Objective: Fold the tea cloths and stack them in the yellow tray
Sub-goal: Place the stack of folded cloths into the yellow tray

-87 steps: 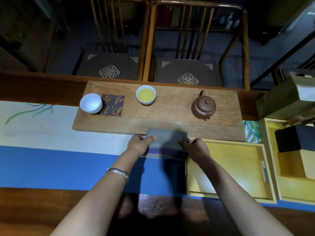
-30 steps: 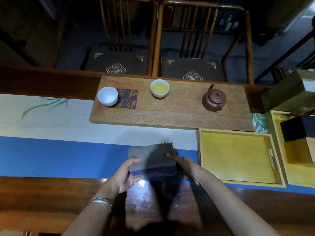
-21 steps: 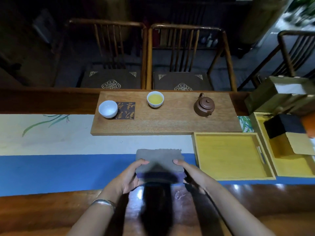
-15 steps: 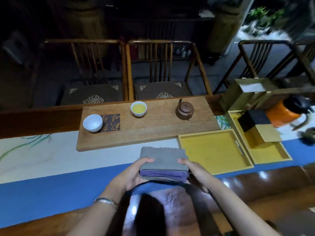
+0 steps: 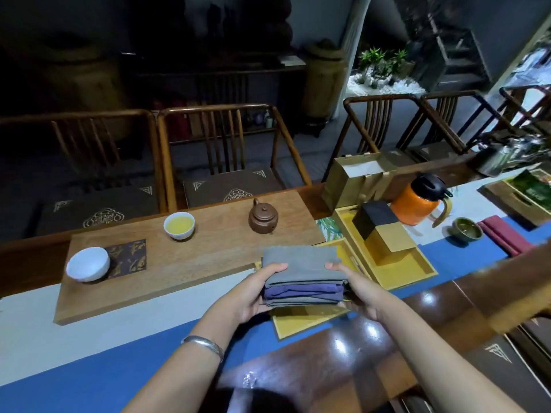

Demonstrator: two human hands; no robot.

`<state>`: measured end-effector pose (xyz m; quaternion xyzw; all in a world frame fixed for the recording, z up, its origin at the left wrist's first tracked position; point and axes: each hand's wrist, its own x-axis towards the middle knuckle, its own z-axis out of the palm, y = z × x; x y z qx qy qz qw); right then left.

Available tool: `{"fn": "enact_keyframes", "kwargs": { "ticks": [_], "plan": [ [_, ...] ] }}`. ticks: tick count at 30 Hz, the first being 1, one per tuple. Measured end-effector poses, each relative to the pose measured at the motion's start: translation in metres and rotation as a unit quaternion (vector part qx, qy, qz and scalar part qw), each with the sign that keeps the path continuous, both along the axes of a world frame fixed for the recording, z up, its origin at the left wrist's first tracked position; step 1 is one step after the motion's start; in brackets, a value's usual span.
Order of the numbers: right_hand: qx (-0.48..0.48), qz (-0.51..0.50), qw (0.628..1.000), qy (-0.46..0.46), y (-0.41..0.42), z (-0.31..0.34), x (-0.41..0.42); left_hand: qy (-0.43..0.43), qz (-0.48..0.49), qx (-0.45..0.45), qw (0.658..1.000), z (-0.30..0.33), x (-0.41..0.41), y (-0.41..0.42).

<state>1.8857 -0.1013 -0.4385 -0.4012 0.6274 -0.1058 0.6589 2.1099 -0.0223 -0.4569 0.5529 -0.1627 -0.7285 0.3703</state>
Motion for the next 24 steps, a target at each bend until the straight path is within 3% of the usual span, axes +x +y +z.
{"fn": "enact_keyframes", "kwargs": {
  "ticks": [6, 13, 17, 24],
  "plan": [
    [0.023, 0.039, 0.999, 0.008, -0.065, -0.009, -0.041, -0.008, 0.04, 0.021, 0.999, -0.017, -0.056, -0.048],
    [0.068, 0.076, 0.994, -0.032, -0.155, -0.025, -0.068, 0.045, 0.115, 0.023, 0.992, -0.037, -0.096, -0.109],
    [0.067, 0.084, 0.994, -0.013, -0.177, -0.048, -0.065, 0.081, 0.156, 0.017, 0.984, -0.052, -0.104, -0.128],
    [0.058, 0.116, 0.991, -0.031, -0.191, -0.072, -0.066, 0.059, 0.176, 0.044, 0.982, -0.075, -0.108, -0.142]
  ]
}}
